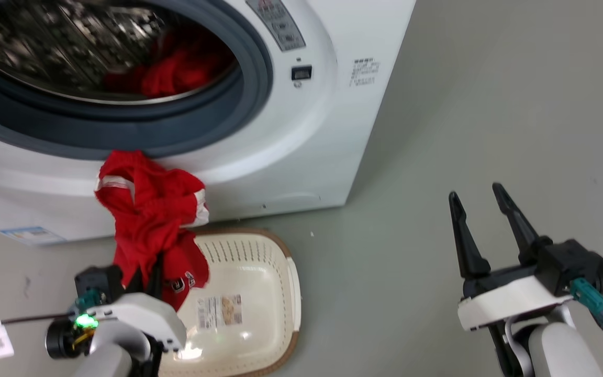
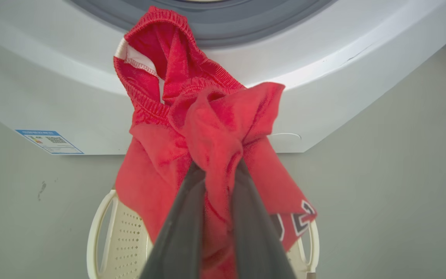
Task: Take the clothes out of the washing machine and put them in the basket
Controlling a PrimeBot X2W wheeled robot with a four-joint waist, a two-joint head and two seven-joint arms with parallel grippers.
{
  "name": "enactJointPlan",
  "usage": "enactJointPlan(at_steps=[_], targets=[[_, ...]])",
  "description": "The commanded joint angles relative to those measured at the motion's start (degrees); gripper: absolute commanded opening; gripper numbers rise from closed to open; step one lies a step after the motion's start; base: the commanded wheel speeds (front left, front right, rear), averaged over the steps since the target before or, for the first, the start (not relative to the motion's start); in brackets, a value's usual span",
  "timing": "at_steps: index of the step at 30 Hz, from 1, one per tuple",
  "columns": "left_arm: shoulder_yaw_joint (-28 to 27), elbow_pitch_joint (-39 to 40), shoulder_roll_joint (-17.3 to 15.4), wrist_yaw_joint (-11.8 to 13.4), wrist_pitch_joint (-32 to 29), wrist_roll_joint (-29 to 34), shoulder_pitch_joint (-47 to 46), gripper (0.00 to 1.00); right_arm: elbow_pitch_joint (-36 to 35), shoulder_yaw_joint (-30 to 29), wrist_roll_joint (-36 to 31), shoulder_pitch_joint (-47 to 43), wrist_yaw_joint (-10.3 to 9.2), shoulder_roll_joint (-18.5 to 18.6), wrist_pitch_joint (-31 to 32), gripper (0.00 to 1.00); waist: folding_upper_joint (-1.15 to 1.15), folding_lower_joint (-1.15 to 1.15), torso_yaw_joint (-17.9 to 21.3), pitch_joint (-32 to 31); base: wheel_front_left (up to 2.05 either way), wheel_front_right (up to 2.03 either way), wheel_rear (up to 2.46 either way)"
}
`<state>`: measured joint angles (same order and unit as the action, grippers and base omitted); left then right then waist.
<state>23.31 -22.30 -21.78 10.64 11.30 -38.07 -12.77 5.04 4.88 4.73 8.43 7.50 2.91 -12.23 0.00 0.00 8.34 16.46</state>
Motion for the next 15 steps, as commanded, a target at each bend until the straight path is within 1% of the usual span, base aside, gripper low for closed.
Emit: enactJointPlan(at_steps=[1,5,15], targets=[[-0.25,-1.77,0.07,-0.77,0.5,-0.2,-2.17,0.0,-0.51,0.31,-0.06,1.3,-0.02,-0.04,-0.11,1.0,0.0,0.0,1.42,4.03,0.0,0.0,0.0],[-0.59,-8.1,0.3,-2.63,1.3,0.13,-7.71,0.0,-1.35,0.96,0.33,3.25,-0.02,-0.05,-0.44,1.0,0.0,0.0,3.14,9.49,0.0,0.0,0.0],[-1.01,-25.04,0.55,-7.14,2.58,0.38,-19.51,0.0,-1.91,2.3,1.96,7.22,-0.02,-0.06,-1.87,1.0,0.0,0.0,6.86,20.09,0.0,0.0,0.0]])
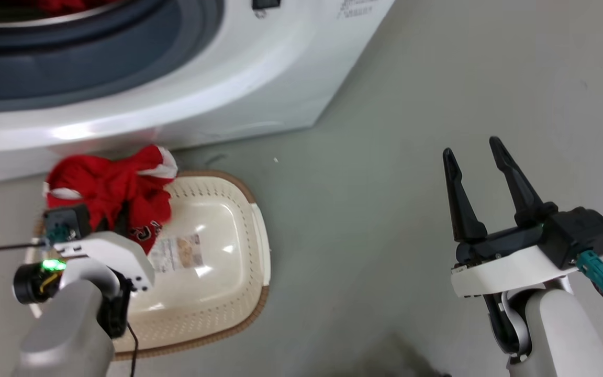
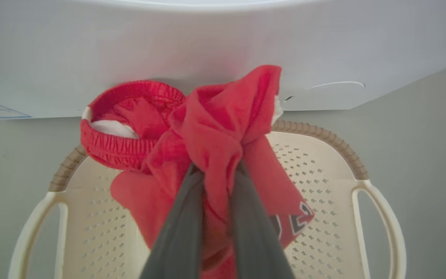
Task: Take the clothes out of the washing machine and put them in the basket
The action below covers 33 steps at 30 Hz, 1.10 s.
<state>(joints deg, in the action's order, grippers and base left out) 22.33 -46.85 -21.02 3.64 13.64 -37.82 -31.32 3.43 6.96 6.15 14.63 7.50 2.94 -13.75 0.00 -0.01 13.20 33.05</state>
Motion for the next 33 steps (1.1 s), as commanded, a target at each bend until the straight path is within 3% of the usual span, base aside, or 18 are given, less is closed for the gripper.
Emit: enactJointPlan(at_steps=[1,10,19,20,21,22,23,33], targets=[[0.07,-2.25,-0.3,-0.61,0.2,0.17,-2.11,0.0,-0.44,0.4,0.66,1.41,-0.02,-0.09,-0.45,1.0,0.0,0.01,2.33,4.45,0.0,0.0,0.0],[1.34,-14.72,-0.49,-3.57,-0.01,1.11,-8.95,0.0,-0.48,1.69,1.74,3.47,-0.02,-0.08,-1.23,1.0,0.0,0.01,4.4,9.58,0.0,0.0,0.0],[1.41,-23.35,0.96,-5.34,-0.12,-0.01,-11.3,0.0,0.14,2.31,2.27,4.41,-0.02,-0.08,-1.49,1.0,0.0,0.01,5.11,10.7,0.0,0.0,0.0],[1.26,-23.82,1.1,-5.53,-0.33,-0.33,-11.47,0.28,0.1,2.33,2.25,4.43,-0.02,-0.08,-1.5,1.0,0.0,0.01,5.14,10.77,0.0,0.0,0.0],[1.22,-24.18,1.19,-5.61,-0.39,-0.39,-11.67,0.49,-0.05,2.27,2.22,4.37,-0.02,-0.08,-1.5,1.0,0.0,0.01,5.15,10.81,0.0,0.0,0.0],[1.29,-24.45,1.24,-5.71,-0.43,-0.47,-11.77,0.94,-0.17,2.18,2.17,4.3,-0.02,-0.08,-1.51,1.0,0.0,0.01,5.14,10.82,0.0,0.0,0.0],[1.22,-24.74,1.29,-5.71,-0.36,-0.66,-11.8,1.0,-0.24,2.09,2.08,4.28,-0.02,-0.08,-1.52,1.0,0.0,0.01,5.11,10.74,0.0,0.0,0.0],[1.64,-25.66,3.66,-6.89,1.25,-0.59,-9.44,1.0,0.83,1.12,0.97,2.7,-0.02,-0.07,-1.47,1.0,0.0,0.01,2.78,2.89,0.0,0.0,0.0]])
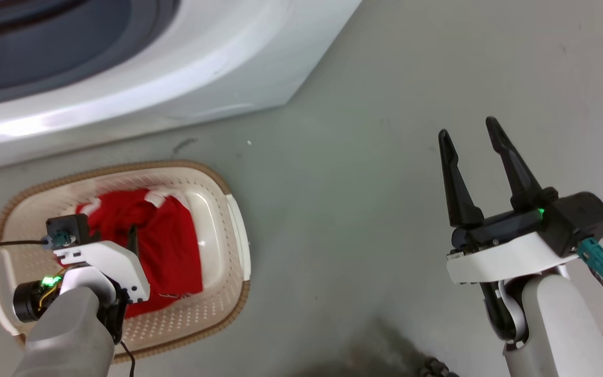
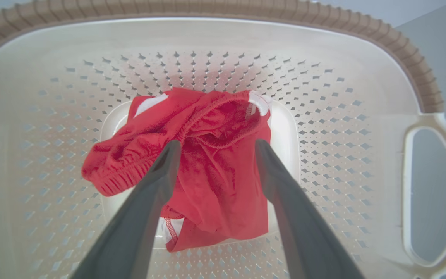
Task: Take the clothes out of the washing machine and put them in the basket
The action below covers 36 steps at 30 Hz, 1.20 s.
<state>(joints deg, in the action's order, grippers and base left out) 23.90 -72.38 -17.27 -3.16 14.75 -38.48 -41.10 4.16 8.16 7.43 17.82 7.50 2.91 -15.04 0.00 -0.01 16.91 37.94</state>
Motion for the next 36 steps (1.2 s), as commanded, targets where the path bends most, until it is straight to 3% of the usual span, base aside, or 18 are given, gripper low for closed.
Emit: enactJointPlan(at_steps=[1,17,36], targets=[[-0.1,0.11,0.17,-0.21,0.24,-0.02,0.7,1.0,0.32,-0.13,-0.4,-0.59,-0.02,-0.04,-0.18,1.0,0.0,0.01,-1.25,-3.08,0.0,0.0,0.0],[-7.49,20.89,3.16,3.28,0.45,8.34,11.82,1.0,3.43,-4.27,-2.46,-5.6,-0.02,-0.02,1.06,1.0,0.0,0.01,-9.11,-17.86,0.0,0.0,0.0],[-21.17,56.51,7.09,4.54,0.46,25.26,25.39,1.0,2.42,-6.73,-4.34,-11.2,-0.02,-0.03,3.93,1.0,0.0,0.01,-13.63,-27.37,0.0,0.0,0.0]])
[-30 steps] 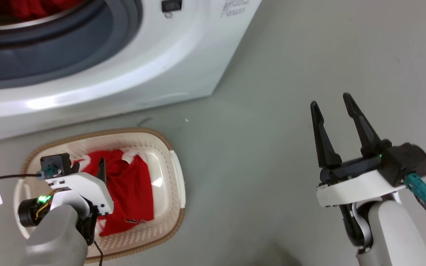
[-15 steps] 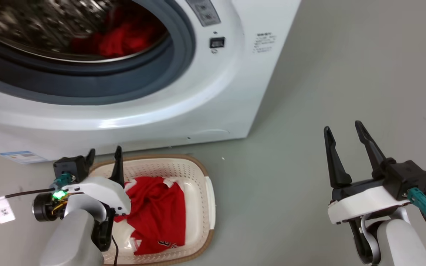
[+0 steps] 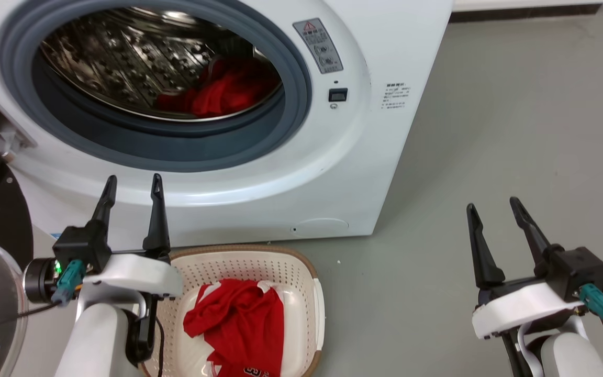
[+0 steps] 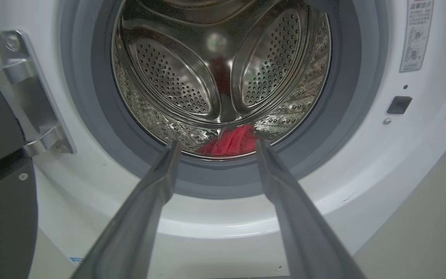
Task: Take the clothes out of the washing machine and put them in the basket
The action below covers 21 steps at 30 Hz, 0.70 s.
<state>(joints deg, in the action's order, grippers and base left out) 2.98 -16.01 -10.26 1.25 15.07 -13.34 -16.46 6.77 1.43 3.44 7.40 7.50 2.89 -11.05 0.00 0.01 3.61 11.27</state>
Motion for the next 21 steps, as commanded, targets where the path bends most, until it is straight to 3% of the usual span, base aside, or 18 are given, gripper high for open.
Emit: enactJointPlan(at_steps=[1,10,21], targets=[[-0.45,1.23,0.3,0.11,0.14,0.67,1.46,1.0,-0.23,-0.05,-0.42,-1.08,-0.02,-0.02,0.15,1.0,0.0,-0.01,-0.41,-1.14,0.0,0.0,0.0],[-0.5,6.51,0.48,0.65,0.14,4.49,6.99,1.0,-1.11,-0.78,-0.99,-3.91,-0.02,-0.01,1.11,1.0,0.0,-0.01,-0.22,-5.26,0.0,0.0,0.0],[0.67,6.82,0.25,1.2,-0.11,5.31,12.05,1.0,-3.39,-0.65,-1.49,-6.7,-0.02,-0.02,2.76,1.0,0.0,-0.01,-0.02,-8.33,0.0,0.0,0.0]])
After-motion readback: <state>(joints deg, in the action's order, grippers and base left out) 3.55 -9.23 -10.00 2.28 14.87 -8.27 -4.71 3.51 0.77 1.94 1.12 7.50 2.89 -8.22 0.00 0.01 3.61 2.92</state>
